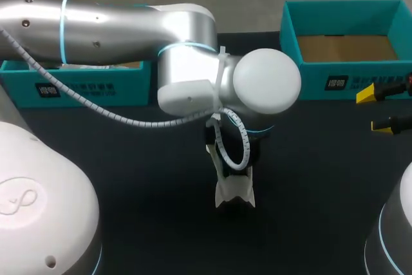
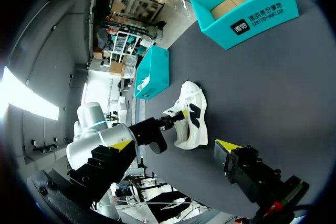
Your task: Take the shoe out of the shoebox, open the shoe tongue, remove and reinsert the insole, then place the shoe into the shoebox
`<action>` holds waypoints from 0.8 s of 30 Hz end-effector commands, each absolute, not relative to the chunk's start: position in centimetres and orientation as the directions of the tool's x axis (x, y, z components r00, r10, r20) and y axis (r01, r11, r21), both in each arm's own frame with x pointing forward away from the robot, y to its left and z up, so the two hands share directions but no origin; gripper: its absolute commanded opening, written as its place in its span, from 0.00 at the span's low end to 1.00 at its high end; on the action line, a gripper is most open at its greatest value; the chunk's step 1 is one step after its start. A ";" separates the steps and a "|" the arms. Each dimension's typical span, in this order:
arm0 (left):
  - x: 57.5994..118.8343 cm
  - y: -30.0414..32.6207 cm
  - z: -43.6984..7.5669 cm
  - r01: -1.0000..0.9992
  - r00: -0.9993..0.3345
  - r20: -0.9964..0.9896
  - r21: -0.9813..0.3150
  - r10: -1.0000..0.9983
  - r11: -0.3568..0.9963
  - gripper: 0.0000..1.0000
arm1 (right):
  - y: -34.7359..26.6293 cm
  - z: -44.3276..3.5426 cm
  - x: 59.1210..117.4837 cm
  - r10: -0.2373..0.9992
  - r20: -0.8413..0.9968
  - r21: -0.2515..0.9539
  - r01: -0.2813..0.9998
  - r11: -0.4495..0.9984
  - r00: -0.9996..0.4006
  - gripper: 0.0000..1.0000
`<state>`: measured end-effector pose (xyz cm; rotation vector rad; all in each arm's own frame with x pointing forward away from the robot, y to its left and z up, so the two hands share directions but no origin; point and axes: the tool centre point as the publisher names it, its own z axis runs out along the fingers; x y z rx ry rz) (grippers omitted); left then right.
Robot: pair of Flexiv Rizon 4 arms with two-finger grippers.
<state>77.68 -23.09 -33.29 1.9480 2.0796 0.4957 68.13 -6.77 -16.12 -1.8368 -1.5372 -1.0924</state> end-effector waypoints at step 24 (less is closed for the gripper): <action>82.5 -20.2 -27.4 0.877 -0.142 0.002 0.464 0.990 0.125 0.00 | -6.7 -16.1 68.0 0.563 0.825 0.114 0.965 -0.237 0.041 1.00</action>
